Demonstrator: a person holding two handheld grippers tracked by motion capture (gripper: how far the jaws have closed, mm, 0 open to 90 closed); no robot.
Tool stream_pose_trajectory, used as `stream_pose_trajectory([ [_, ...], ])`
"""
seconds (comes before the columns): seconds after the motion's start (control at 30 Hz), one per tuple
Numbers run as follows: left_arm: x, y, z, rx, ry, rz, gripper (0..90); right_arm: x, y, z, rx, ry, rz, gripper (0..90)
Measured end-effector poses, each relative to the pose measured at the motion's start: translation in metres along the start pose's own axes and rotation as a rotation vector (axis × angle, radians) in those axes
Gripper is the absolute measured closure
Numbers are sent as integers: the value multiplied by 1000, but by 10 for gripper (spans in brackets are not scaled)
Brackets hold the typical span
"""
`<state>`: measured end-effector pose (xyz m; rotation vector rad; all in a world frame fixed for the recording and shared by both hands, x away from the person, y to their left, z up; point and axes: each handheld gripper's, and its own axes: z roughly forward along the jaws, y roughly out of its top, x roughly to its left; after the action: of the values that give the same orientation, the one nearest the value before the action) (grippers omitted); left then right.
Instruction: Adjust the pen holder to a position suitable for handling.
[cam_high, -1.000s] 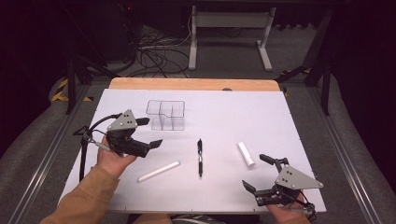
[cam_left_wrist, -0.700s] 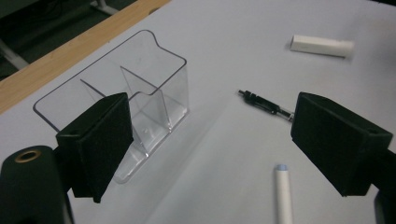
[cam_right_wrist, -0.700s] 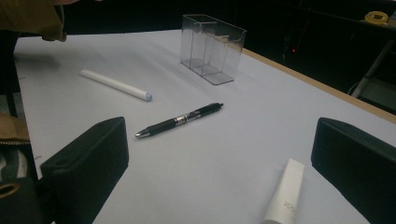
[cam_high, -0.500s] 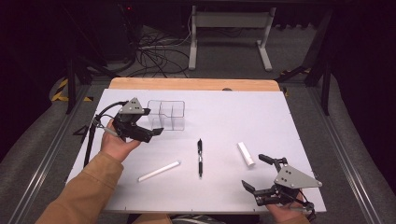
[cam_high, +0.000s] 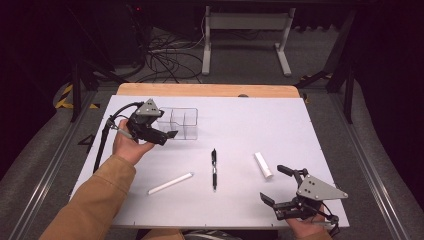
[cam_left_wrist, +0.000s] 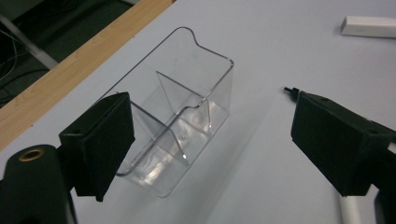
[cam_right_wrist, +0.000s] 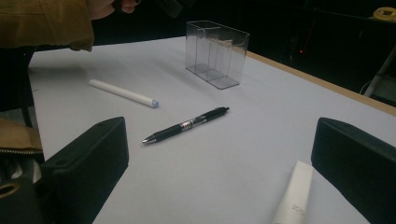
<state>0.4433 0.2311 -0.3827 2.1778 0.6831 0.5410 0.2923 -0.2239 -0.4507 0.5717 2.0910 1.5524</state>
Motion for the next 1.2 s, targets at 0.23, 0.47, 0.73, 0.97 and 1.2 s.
stream_pose_trajectory([
  [0.23, 13, 0, 8, 51, -15, -15, 179, 0, 0, 0, 2, 3, -2, 45],
  [0.47, 18, 3, 14, 88, -17, 9, 202, 0, 0, 1, 4, 5, 0, 45],
  [0.73, 26, 3, 28, 166, -14, 4, 263, 0, -1, 1, 3, 7, -2, 45],
  [0.97, 29, 7, 41, 241, -10, 15, 322, -1, -1, 1, 4, 9, -4, 45],
  [1.2, 30, 5, 54, 289, -20, 14, 374, -1, -2, 2, 6, 14, 1, 45],
])
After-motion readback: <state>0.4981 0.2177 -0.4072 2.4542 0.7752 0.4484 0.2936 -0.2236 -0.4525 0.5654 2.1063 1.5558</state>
